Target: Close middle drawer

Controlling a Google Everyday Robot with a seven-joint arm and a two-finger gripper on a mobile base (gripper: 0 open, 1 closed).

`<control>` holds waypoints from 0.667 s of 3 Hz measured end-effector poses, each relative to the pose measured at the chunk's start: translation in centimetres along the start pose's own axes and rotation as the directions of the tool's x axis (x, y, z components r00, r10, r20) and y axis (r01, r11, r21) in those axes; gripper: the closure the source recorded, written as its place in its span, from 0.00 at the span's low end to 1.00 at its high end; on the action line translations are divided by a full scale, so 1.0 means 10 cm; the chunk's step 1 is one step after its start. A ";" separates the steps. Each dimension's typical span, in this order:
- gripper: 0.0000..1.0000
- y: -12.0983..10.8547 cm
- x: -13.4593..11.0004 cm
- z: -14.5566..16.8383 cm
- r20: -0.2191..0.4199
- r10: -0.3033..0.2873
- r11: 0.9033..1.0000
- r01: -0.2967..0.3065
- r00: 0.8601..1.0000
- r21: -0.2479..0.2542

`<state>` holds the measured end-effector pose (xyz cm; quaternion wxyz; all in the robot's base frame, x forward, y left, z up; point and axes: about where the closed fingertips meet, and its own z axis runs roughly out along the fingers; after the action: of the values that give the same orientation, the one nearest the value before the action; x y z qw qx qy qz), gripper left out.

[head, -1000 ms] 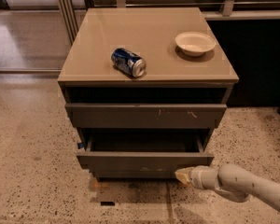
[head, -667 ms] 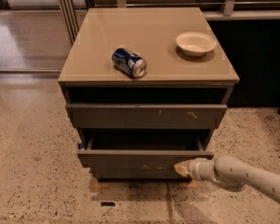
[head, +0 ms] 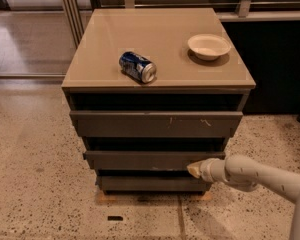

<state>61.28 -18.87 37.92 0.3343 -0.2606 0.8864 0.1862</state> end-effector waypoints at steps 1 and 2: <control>1.00 -0.11 -0.12 0.07 -0.017 -0.014 1.000 0.014 1.000 0.020; 1.00 -0.14 -0.13 0.10 -0.026 -0.008 1.000 0.009 1.000 0.021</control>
Offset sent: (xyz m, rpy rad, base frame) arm 0.0946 -0.0147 0.0028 -0.1270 0.0070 -0.0034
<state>63.43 -18.99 37.88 0.3261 -0.2632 0.8915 0.1720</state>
